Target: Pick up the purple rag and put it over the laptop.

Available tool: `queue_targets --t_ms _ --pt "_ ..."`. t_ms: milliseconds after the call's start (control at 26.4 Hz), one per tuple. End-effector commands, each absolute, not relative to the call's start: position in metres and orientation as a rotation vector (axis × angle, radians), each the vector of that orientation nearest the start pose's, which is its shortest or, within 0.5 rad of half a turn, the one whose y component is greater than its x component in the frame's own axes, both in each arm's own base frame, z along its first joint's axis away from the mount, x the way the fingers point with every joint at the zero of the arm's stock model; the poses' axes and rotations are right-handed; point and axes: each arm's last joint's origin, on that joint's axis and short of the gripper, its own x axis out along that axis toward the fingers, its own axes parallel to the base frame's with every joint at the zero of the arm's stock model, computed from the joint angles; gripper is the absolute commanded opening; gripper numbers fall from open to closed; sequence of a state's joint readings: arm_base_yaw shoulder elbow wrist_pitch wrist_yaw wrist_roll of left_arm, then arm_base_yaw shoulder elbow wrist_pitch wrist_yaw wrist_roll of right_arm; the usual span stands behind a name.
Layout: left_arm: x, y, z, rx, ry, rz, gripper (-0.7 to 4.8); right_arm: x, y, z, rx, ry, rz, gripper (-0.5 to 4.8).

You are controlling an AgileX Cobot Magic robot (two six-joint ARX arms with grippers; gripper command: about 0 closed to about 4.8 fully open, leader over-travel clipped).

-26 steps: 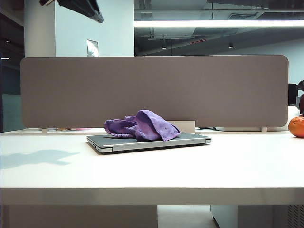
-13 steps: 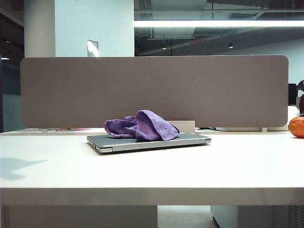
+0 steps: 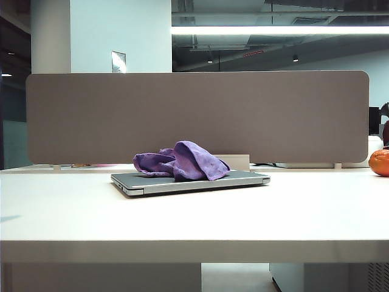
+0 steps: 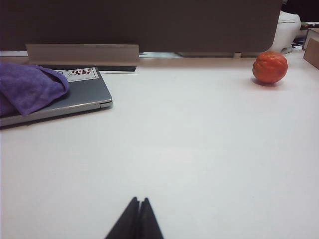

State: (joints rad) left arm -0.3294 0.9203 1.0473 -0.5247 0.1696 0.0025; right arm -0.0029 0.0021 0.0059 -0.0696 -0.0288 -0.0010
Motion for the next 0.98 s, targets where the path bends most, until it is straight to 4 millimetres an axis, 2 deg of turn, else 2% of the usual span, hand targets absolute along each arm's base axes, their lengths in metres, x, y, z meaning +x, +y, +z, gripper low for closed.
queue_targets --t_ms 38,189,265,529,756,983 --pt "0.163 -0.060 0.353 0.018 0.362 -0.464 -0.06 0.097 0.000 0.159 -0.003 0.057 0.022 0.22" --pt "0.153 -0.056 0.331 -0.002 0.357 -0.448 -0.06 0.097 0.000 0.159 -0.003 0.057 0.021 0.22" --pt "0.143 -0.053 0.312 -0.013 0.321 -0.449 -0.06 0.097 0.000 0.159 -0.003 0.057 0.022 0.22" --pt "0.125 -0.046 0.280 -0.100 0.283 -0.417 -0.06 0.097 0.000 0.159 -0.003 0.057 0.022 0.22" --pt "0.118 -0.044 0.270 -0.103 0.271 -0.420 -0.06 0.097 0.000 0.159 -0.003 0.057 0.022 0.22" --pt "0.117 -0.047 0.270 -0.116 0.289 -0.551 -0.06 0.097 0.000 0.159 -0.003 0.057 0.022 0.22"
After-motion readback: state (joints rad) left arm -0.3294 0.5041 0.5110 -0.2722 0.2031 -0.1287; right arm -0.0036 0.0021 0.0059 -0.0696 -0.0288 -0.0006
